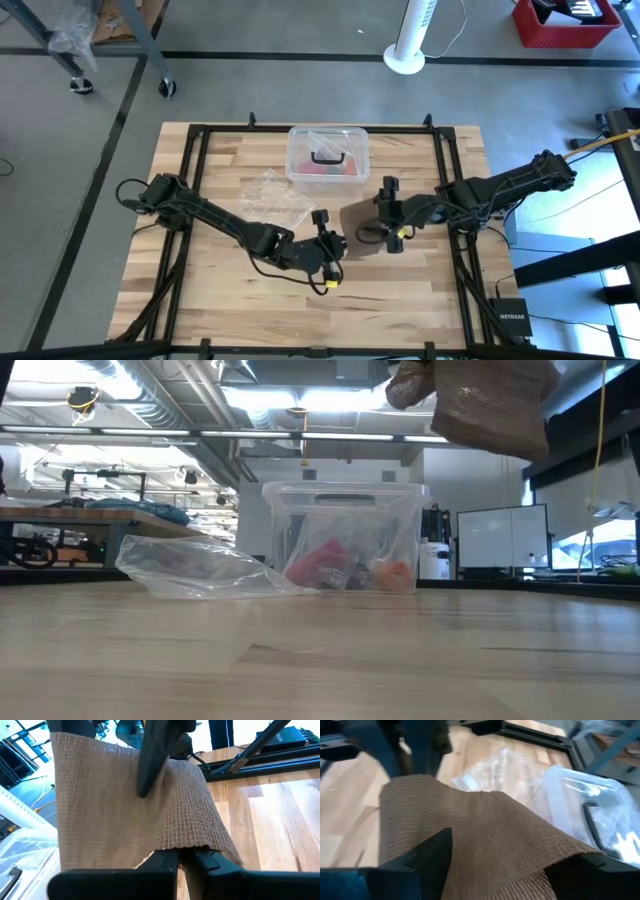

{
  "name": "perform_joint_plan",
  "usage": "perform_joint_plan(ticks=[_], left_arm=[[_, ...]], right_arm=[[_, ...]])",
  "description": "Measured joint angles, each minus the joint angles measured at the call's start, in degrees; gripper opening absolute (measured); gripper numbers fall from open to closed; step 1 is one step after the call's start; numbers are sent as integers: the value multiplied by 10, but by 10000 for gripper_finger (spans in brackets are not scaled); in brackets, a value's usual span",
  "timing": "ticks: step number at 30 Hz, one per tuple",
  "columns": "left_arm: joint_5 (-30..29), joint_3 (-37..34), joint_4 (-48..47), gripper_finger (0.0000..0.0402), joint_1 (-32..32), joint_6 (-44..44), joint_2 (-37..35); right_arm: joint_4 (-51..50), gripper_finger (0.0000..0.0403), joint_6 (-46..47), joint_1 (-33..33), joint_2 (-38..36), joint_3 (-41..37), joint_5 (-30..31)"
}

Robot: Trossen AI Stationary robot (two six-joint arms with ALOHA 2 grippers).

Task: Roll bandage
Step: Roll the brown bandage

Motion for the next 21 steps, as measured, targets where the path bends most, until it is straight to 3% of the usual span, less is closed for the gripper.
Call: perform_joint_plan(ticks=[16, 21], left_arm=[[0, 0, -2, 1, -4, -8, 0], [-1, 0, -1, 1, -4, 0, 0]], right_arm=[[-192, 282, 64, 1, -42, 118, -2], [-122, 282, 51, 0, -54, 79, 119]])
